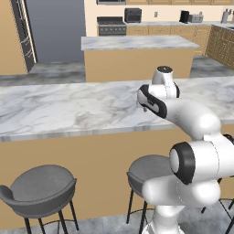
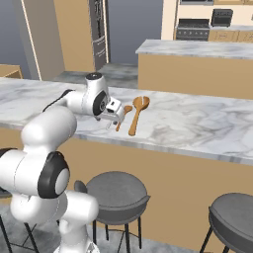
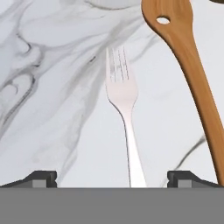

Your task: Pick up the metallic utensils from the counter and place them in the open drawer. Make sure not to pick up any wooden utensils.

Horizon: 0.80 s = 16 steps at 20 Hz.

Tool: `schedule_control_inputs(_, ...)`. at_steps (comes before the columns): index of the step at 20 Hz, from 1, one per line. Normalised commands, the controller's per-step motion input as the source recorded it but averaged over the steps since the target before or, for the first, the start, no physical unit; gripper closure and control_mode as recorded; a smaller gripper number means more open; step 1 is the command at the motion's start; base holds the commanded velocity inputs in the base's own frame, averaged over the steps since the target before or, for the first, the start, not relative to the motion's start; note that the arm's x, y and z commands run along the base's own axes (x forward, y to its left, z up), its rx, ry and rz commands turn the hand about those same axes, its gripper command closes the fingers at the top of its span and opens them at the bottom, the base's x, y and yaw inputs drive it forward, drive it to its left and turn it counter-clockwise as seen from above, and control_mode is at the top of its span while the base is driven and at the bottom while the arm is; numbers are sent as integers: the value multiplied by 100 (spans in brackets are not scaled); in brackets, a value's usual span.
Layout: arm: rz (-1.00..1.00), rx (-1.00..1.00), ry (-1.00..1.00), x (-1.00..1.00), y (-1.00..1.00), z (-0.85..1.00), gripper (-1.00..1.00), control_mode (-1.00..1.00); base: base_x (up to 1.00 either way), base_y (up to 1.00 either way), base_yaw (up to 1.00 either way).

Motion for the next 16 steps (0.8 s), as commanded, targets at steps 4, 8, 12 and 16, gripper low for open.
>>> schedule_control_inputs(4, 0, 0, 1, 9, 0, -49, -100, -100, 0, 0, 0)
schedule_control_inputs(8, 0, -1, 8, 14, 0, -66, 100, -100, 0, 0, 0)
schedule_control_inputs(12, 0, 0, 12, 9, 0, -65, 100, -100, 0, 0, 0)
schedule_control_inputs(16, 5, 4, 8, 2, 23, -55, 100, -100, 0, 0, 0)
